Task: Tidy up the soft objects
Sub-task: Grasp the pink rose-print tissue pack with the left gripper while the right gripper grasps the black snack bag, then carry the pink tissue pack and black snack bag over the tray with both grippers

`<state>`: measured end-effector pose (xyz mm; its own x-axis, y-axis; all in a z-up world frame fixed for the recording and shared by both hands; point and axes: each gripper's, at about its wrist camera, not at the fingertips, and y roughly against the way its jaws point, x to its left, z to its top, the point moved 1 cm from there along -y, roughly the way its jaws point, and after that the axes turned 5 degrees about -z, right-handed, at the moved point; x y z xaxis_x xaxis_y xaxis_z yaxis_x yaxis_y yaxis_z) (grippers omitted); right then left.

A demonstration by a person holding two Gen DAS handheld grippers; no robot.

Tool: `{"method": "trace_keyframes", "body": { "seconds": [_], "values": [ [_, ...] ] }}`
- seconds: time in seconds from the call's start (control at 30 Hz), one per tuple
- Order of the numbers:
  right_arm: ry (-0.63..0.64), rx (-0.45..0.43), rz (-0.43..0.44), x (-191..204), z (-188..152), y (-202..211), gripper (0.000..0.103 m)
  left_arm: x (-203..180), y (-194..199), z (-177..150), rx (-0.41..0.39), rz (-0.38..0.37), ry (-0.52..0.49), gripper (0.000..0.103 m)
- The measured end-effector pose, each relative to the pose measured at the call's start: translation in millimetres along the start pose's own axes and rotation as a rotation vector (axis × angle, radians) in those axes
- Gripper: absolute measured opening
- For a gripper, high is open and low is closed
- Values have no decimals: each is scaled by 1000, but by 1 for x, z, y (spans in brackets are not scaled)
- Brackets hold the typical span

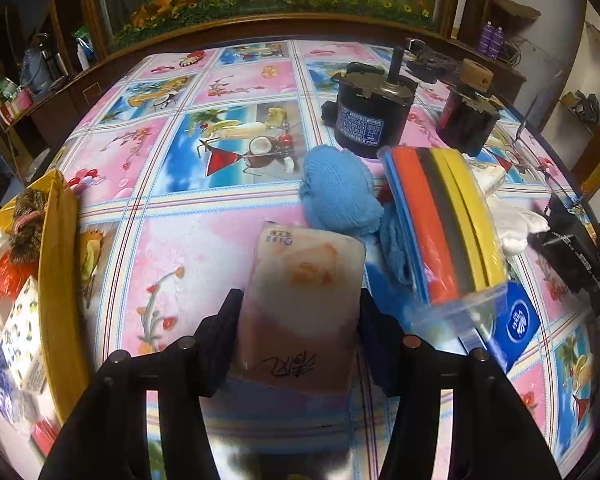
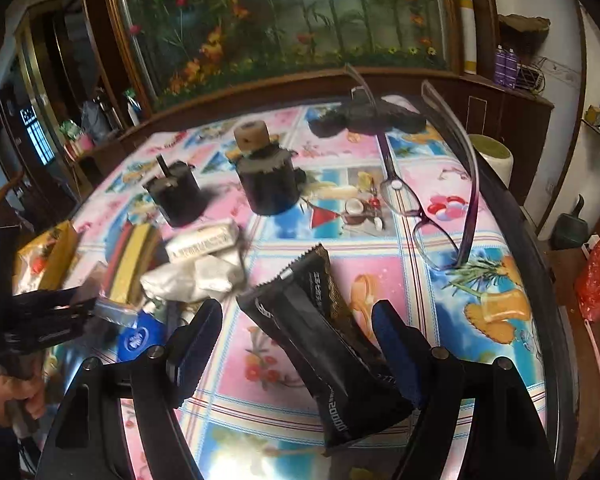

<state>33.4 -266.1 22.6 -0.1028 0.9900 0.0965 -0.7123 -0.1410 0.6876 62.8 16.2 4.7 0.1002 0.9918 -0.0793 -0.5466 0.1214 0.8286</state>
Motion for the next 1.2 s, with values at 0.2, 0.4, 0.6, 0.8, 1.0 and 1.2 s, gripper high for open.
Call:
{"method": "trace_keyframes", "body": {
  "seconds": [0.2, 0.4, 0.6, 0.8, 1.0, 1.2],
  "values": [
    [86, 90, -58, 13, -11, -23, 75, -14, 19, -32, -30, -21, -19, 54],
    [198, 65, -181, 34, -19, -23, 33, -15, 22, -39, -61, -6, -24, 54],
    [223, 4, -242, 41, -18, -16, 32, -17, 30, -44, -107, -23, -9, 53],
    [215, -46, -251, 41, -13, -6, 32, -20, 42, -43, -160, -9, -16, 53],
    [226, -77, -258, 45, -14, -1, 32, -20, 46, -44, -171, -5, -17, 53],
    [240, -118, -282, 52, -14, 7, 32, -22, 52, -46, -187, 2, -28, 53]
  ]
}}
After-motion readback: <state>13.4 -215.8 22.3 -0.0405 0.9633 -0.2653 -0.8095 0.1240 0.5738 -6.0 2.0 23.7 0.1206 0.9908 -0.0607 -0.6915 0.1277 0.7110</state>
